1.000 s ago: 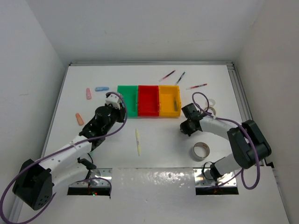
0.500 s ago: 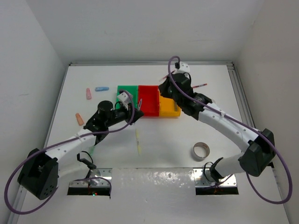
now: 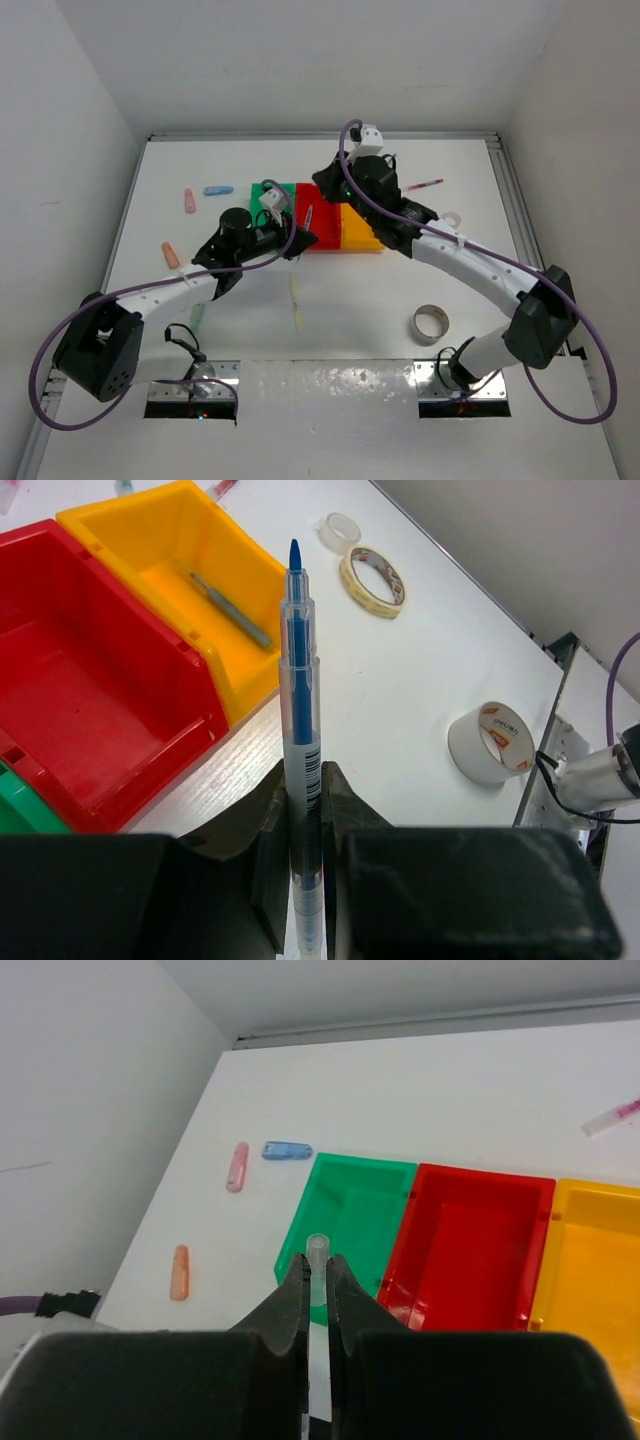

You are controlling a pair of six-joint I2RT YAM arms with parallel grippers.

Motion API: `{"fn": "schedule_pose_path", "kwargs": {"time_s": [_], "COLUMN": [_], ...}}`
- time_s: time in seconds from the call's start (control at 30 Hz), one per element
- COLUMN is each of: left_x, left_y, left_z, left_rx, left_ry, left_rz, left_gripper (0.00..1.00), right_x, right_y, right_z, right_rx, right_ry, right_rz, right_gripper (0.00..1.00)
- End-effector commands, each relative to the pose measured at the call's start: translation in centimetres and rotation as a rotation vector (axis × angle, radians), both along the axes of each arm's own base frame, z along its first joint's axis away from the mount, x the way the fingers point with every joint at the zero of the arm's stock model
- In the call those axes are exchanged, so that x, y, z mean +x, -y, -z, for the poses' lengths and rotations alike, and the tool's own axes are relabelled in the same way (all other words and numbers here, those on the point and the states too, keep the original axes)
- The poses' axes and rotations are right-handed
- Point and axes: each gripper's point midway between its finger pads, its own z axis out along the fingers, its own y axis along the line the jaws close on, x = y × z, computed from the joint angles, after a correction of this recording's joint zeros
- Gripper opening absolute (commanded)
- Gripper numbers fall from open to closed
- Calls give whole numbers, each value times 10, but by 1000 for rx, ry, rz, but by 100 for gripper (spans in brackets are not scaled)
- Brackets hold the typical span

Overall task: Sort the stationery into containers
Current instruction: Close the pen cap on the pen.

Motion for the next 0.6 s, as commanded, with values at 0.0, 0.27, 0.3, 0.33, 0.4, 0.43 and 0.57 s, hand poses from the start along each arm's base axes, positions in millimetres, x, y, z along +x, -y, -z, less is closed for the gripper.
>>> {"fn": "schedule_pose_path", "kwargs": {"time_s": [0.0,0.27,0.3,0.33,0.4,0.43,0.57], "left_x": [10,21,21,22,23,23,26], "left_y": [7,1,1,2,3,3,4], "left_z": [-33,-31,-30,-30,-33,-33,-33], "left_rx": [-82,-75,-73,-70,-69,-66,-60], "left_ry": [65,60,60,68,79,85,91], "left_rz": [-17,-82,-86,-84,-78,-77,-84], "left_gripper": [0,0,0,0,0,0,0], "right_x": [-3,-15,-16,-19,-21,-22,-25], "right_y": [-12,-7,-7,-6,-4,-4,-6], "right_z": [-33,-31,-30,-28,-24,-24,-19], "right_rx": [62,52,50,48,48,54,59], "right_ry": [98,113,114,117,112,112,99], "right_rz": [-38,-34,-31,-27,-24,-23,-27], "right_gripper": [0,0,0,0,0,0,0]}}
